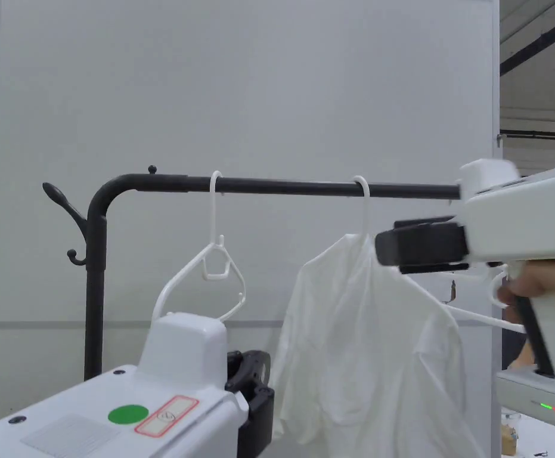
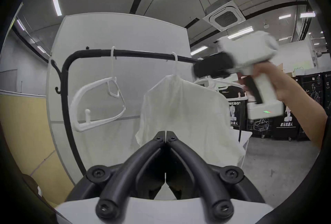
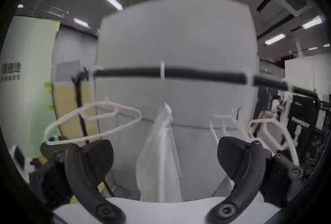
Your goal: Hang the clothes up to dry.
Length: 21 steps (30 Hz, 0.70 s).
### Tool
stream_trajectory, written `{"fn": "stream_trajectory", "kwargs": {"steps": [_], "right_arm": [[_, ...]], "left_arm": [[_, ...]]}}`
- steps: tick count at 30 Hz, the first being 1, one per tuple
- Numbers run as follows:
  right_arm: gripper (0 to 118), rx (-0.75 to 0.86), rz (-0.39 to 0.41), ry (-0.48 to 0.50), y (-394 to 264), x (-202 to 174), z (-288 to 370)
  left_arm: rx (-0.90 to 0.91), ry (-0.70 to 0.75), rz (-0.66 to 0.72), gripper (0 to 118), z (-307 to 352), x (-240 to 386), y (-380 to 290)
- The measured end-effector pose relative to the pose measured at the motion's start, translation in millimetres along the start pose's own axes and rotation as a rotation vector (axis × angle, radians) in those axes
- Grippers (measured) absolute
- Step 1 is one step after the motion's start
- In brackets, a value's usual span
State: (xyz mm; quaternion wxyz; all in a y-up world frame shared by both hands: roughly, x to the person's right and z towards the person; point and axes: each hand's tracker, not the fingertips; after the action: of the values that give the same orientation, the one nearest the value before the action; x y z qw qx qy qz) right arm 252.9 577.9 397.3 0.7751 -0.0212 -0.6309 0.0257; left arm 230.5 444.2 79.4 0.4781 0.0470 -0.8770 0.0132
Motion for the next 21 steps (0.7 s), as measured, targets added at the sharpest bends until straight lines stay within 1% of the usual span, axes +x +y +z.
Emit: {"fn": "stream_trajectory", "kwargs": {"steps": [2,4,5,6,7,8,9,10,11,12,13,15,16,17,18,19,20,21], "right_arm": [[117,0.094,0.031,-0.006,-12.1,-9.9,42.2],[117,0.156,0.088,-0.002,-33.6,-19.5,77.2],[115,0.190,0.101,-0.022,-44.1,-23.4,90.9],[110,0.227,0.131,-0.080,-58.4,-28.9,106.1],[93,0.241,0.172,-0.139,-70.7,-34.1,113.3],[63,0.245,0.210,-0.169,-80.4,-37.2,119.8],[21,0.238,0.220,-0.177,-88.8,-38.6,125.5],[0,0.222,0.191,-0.161,-95.0,-36.1,126.5],[0,0.176,0.162,-0.109,-101.0,-31.1,125.0],[0,0.162,0.110,-0.098,-108.9,-24.9,121.9],[0,0.146,0.095,-0.073,-117.0,-17.9,119.1],[0,0.086,0.075,-0.060,-126.9,-8.1,113.8],[0,0.074,0.057,-0.028,-132.3,-1.1,111.1],[0,0.060,0.035,0.045,-135.6,6.8,108.7],[0,0.020,-0.025,0.187,-137.9,18.5,104.4],[0,-0.057,-0.099,0.385,-139.7,25.4,102.8],[0,-0.109,-0.147,0.549,-145.7,32.9,96.5],[0,-0.166,-0.166,0.705,-154.8,37.6,89.3]], "left_arm": [[0.012,0.011,0.010,1,0.0,0.6,1.0],[0.025,0.040,0.029,1,0.9,1.5,0.8],[0.030,0.047,0.037,1,2.1,1.9,-0.2],[0.032,0.047,0.044,1,3.7,2.8,-1.9],[0.033,0.047,0.046,1,5.1,3.8,-3.5],[0.032,0.047,0.046,1,6.4,5.0,-5.0],[0.027,0.047,0.042,1,7.7,7.1,-6.7],[0.019,0.043,0.040,1,8.2,8.9,-8.3],[0.017,0.043,0.034,1,9.1,10.6,-9.7],[0.017,0.045,0.025,1,10.5,12.7,-11.2],[0.016,0.040,0.019,1,12.4,13.6,-12.2],[0.015,0.009,0.022,1,15.0,12.9,-14.9],[0.009,-0.044,0.038,1,16.7,10.2,-16.3],[0.002,-0.171,0.097,1,18.8,3.8,-17.7],[-0.014,-0.334,0.161,1,21.1,-6.2,-20.0],[-0.063,-0.515,0.203,1,22.3,-15.1,-22.8],[-0.099,-0.619,0.207,1,23.4,-18.5,-25.5],[-0.136,-0.724,0.180,1,26.2,-18.7,-29.4]]}}
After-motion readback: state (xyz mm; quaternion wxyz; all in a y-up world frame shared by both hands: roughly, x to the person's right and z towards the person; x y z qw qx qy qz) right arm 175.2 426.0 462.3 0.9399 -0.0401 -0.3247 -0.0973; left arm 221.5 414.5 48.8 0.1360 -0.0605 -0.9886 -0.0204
